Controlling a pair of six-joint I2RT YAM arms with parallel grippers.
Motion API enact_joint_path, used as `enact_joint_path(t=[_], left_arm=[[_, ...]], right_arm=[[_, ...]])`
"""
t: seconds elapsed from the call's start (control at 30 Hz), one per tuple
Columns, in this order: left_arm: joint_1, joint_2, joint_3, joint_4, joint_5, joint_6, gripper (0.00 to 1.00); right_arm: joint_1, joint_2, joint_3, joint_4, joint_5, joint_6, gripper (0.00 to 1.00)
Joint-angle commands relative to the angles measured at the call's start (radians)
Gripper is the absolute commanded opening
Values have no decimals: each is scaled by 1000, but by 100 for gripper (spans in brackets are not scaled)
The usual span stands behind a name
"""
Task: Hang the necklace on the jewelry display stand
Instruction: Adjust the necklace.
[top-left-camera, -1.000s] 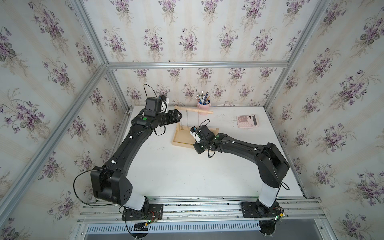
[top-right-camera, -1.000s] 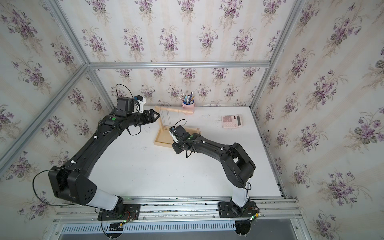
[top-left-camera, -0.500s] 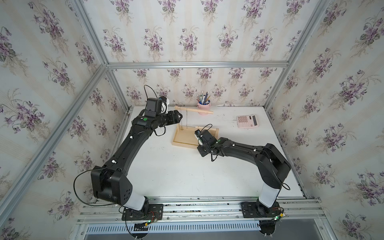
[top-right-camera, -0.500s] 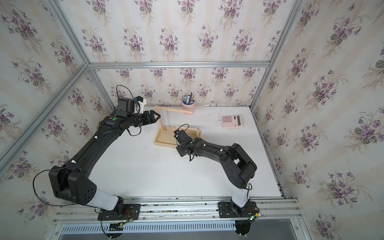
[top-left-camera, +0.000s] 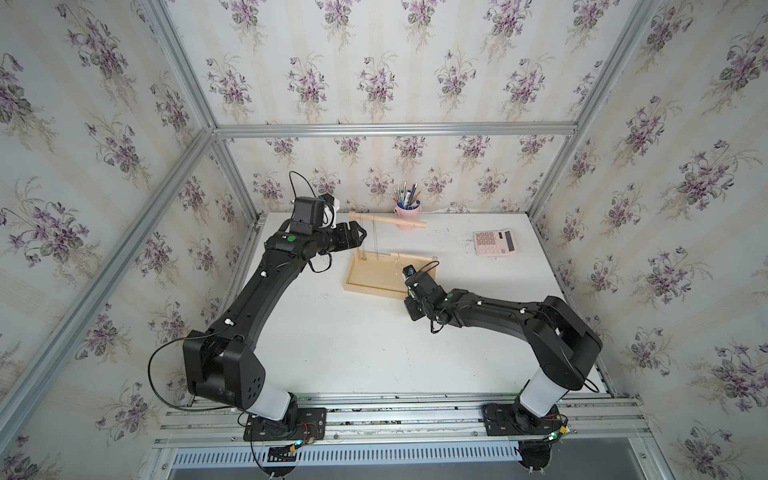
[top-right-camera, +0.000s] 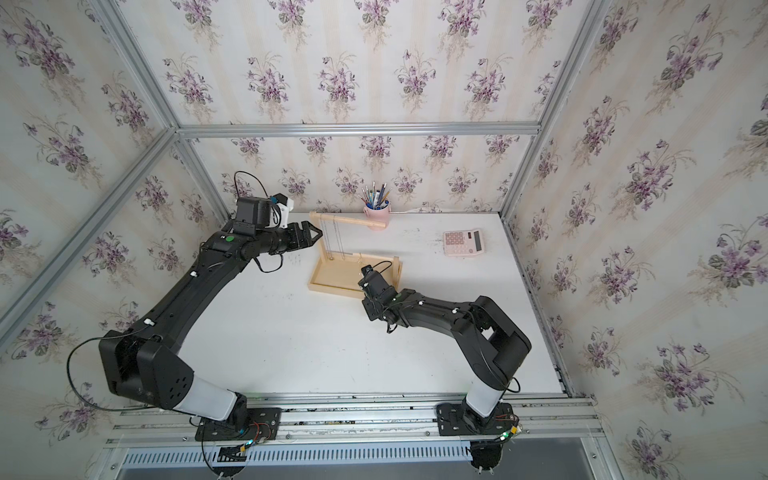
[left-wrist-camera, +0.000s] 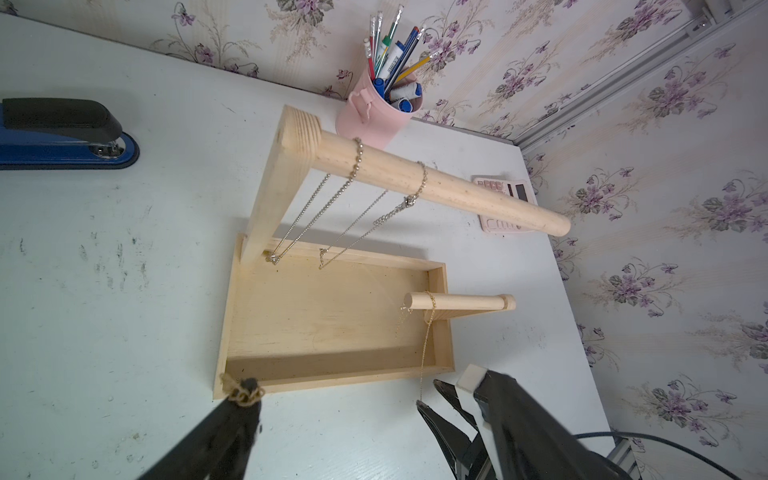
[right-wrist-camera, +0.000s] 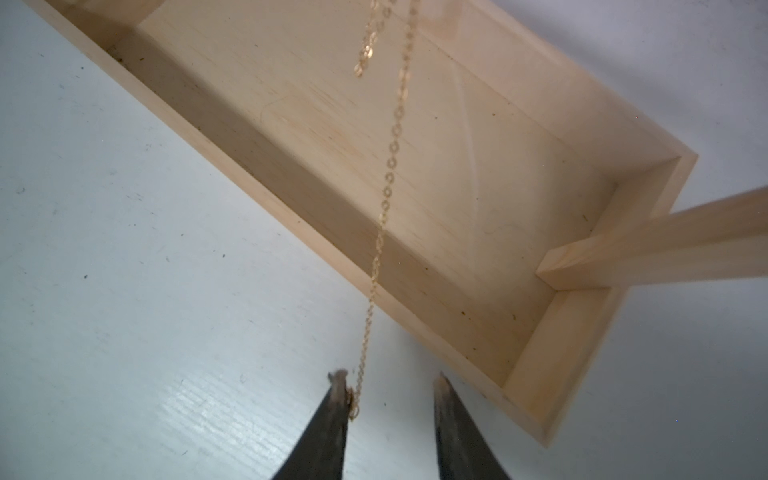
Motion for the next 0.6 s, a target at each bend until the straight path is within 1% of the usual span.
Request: enact_joint_path(t=[0.0, 0.03, 0.07, 0.1, 0.17, 0.2, 0.23, 0.33, 0.37, 0.4, 0.43, 0.47, 0.5, 0.57], left_arm=[[1, -1, -3, 23, 32, 22, 87], [1, 0, -4, 26, 43, 27, 86], [0, 1, -8, 32, 56, 33, 80], [-3, 5, -11, 34, 71, 39, 70], [-7, 29, -4, 20, 109, 50, 58], [-14, 45, -4, 14, 130, 58, 56], [-21, 60, -6, 12, 153, 64, 51], [-58, 102, -46, 44, 206, 63, 50], [-69, 115, -61, 63, 222, 58, 47], [-78, 127, -77, 83, 224, 47, 40], [-83, 133, -93, 107, 222, 31, 30], [-84, 138, -121, 147, 228, 6, 23], [-85, 144, -146, 189, 243, -23, 23], [-89, 157, -171, 233, 263, -47, 25]], right_arm=[[-1, -17, -18, 55, -25, 21, 36], [-1, -19, -20, 57, -27, 21, 35], [-2, -22, -18, 59, -29, 21, 35], [-3, -26, -17, 63, -34, 19, 35], [-7, -34, -14, 68, -49, 17, 35], [-7, -37, -15, 73, -58, 18, 35], [-9, -42, -14, 73, -63, 18, 35], [-10, -57, -24, 86, -86, 20, 35], [-11, -60, -27, 87, -89, 21, 35], [-13, -65, -29, 89, -92, 20, 35], [-13, -69, -30, 88, -95, 21, 35], [-14, -74, -33, 91, -98, 21, 35], [-14, -79, -35, 91, -102, 20, 35], [-15, -87, -37, 91, -103, 18, 35]])
